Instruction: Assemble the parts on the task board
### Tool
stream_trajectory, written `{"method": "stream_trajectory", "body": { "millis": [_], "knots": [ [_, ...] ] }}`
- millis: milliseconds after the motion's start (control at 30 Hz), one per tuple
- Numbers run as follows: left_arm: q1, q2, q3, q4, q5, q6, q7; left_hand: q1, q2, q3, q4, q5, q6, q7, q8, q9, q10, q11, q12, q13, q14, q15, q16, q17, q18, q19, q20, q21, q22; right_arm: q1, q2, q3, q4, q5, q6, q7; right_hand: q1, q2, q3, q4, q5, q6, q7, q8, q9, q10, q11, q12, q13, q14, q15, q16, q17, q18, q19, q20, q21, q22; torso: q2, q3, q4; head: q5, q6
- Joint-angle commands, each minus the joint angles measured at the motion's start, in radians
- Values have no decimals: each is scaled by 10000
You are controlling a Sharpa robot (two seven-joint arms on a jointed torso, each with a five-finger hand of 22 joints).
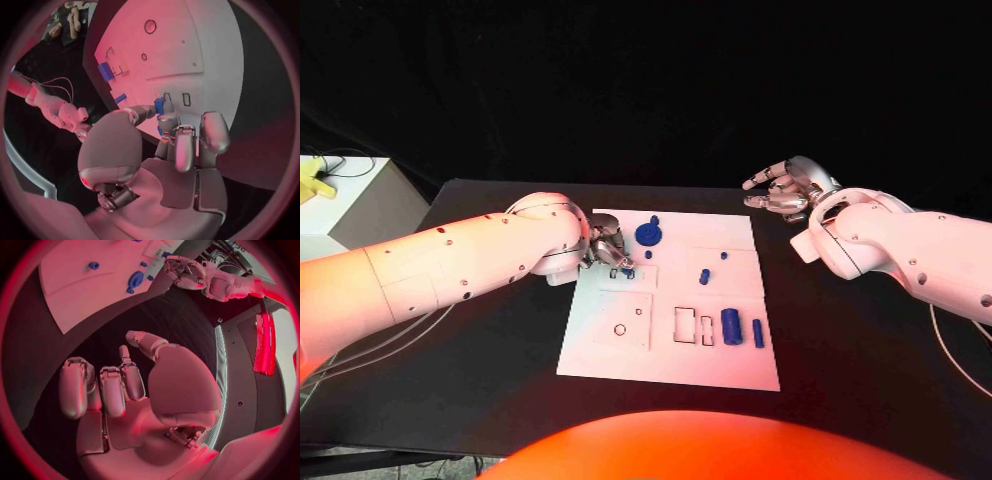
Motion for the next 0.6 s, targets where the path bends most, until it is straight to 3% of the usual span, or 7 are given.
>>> {"method": "stream_trajectory", "body": {
  "millis": [33, 400, 600],
  "knots": [
    [-34, -25, 13, 109, -723, -878, 344, 33, -33, 2540, -2571, 20, 140, -62, 44, 14, 55, 11, 20, -16, 878, -50, -64, 2043, -162, 60, 15, 57, 8, -19, -17, 1, 23, -124, 46, 88, 46, -72, -7, 56, 57, -76, 13, 50, -11, -28, 6, -40, 792, 781, -31, -32, 1641, 113, 385, -39, -68, 1573, -4, -2, -11, 37, 1],
    [-162, 96, 13, 84, -1199, -1042, 415, 32, -44, 2547, -2571, 20, 149, -67, 41, 14, 62, 6, 13, -23, 878, -55, -65, 2041, -162, 65, 10, 61, 12, -34, -25, 1, 35, -145, 35, 87, 46, -72, -7, 66, 61, -88, 13, 51, -15, -35, 6, -47, 785, 782, -31, -32, 1644, 112, 388, -39, -63, 1575, 16, -2, -14, 13, 1],
    [-187, 158, 17, 81, -1326, -756, 429, 33, -53, 2552, -2572, 20, 155, -71, 39, 14, 68, 2, 11, -23, 876, -60, -70, 2033, -161, 65, 6, 60, 9, -36, -30, 1, 39, -147, 39, 84, 46, -72, -7, 66, 61, -88, 13, 51, -15, -35, 6, -47, 785, 782, -31, -32, 1644, 112, 388, -39, -63, 1575, 9, 4, -9, 9, 1]
  ]
}}
